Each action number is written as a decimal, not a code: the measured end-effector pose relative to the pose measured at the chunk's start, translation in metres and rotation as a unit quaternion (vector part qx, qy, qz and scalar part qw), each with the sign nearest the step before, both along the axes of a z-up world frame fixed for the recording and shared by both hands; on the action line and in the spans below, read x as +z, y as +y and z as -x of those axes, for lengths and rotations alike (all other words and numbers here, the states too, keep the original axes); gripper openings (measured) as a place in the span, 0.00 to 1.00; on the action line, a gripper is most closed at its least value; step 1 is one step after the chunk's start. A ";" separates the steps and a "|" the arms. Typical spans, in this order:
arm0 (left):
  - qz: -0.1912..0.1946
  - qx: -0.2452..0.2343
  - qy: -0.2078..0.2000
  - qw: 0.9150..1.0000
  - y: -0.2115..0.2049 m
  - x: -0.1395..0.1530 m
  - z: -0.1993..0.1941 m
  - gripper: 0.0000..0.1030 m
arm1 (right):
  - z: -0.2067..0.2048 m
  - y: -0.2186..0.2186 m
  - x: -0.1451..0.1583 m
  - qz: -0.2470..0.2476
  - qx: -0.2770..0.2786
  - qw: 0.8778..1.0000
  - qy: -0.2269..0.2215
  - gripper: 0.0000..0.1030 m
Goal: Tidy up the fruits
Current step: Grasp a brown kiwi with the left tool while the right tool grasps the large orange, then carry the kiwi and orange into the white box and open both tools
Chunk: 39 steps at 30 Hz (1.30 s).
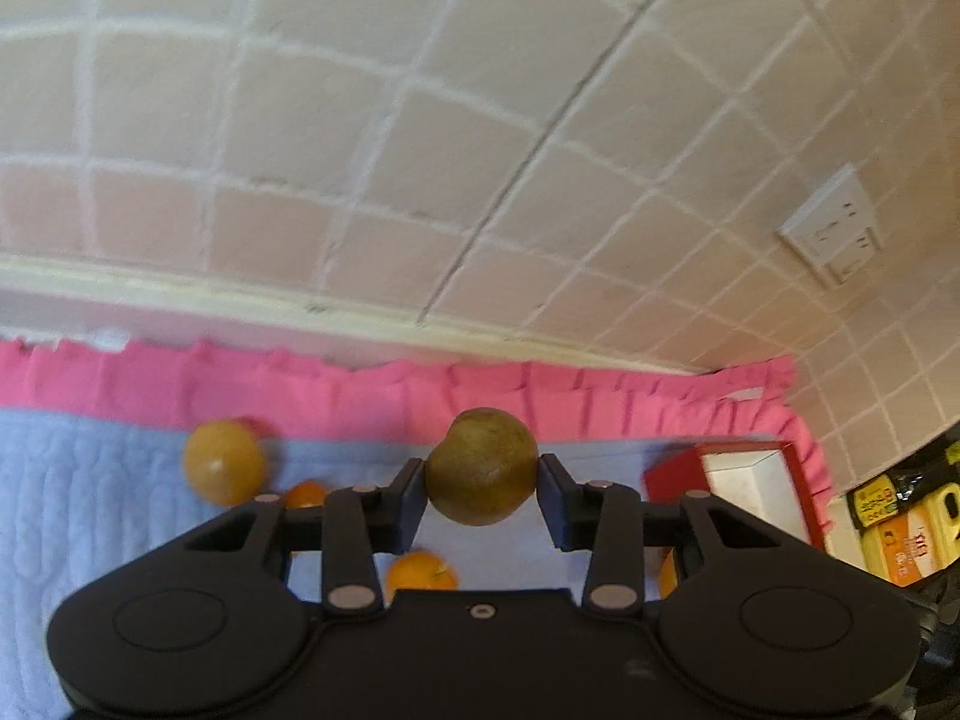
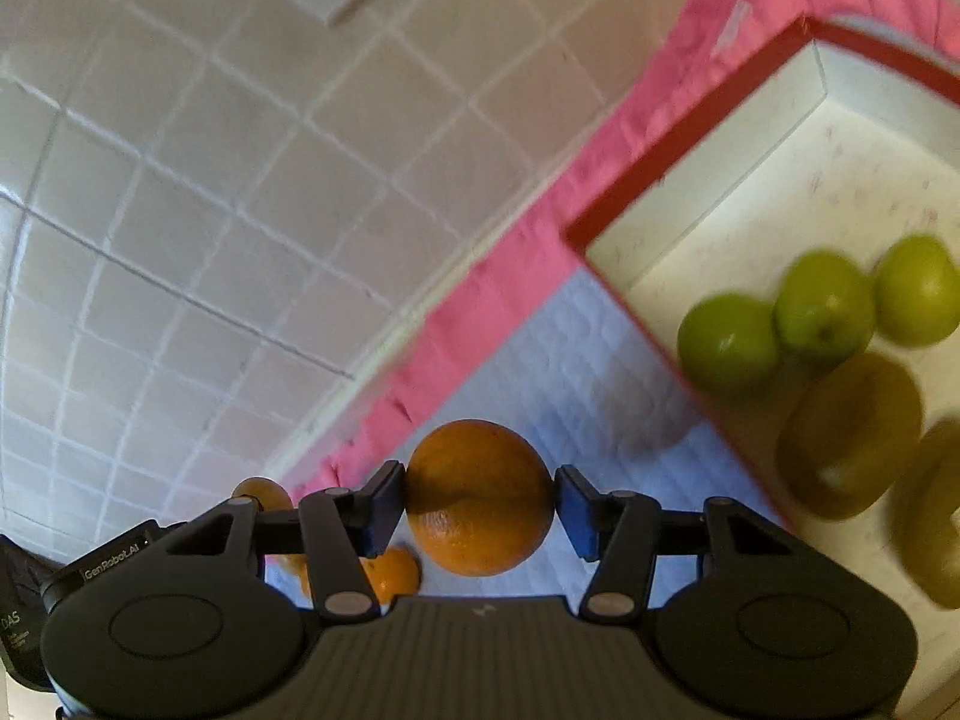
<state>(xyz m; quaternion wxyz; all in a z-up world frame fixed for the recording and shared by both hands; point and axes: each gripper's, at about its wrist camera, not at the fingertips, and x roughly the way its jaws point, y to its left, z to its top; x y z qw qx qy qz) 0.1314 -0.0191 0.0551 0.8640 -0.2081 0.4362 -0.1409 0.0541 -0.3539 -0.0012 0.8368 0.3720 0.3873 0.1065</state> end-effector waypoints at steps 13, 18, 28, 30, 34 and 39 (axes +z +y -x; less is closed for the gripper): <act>-0.019 -0.091 -0.069 0.993 -0.105 0.070 -0.029 0.46 | 0.037 -0.091 0.056 -0.018 -0.080 0.993 -0.085 0.55; -0.020 -0.146 -0.067 0.987 -0.166 0.063 -0.031 0.46 | 0.051 -0.139 0.046 -0.020 -0.130 0.988 -0.076 0.55; -0.020 -0.217 -0.032 0.975 -0.258 0.019 -0.040 0.46 | 0.062 -0.207 -0.011 -0.022 -0.198 0.979 -0.034 0.55; -0.024 -0.227 -0.027 0.973 -0.270 0.012 -0.041 0.46 | 0.060 -0.212 -0.024 -0.025 -0.204 0.978 -0.027 0.55; -0.038 -0.236 -0.015 0.971 -0.289 -0.006 -0.047 0.46 | 0.053 -0.217 -0.045 -0.034 -0.198 0.980 -0.013 0.55; -0.054 -0.240 -0.003 0.969 -0.301 -0.024 -0.054 0.46 | 0.046 -0.217 -0.058 -0.033 -0.198 0.980 -0.007 0.55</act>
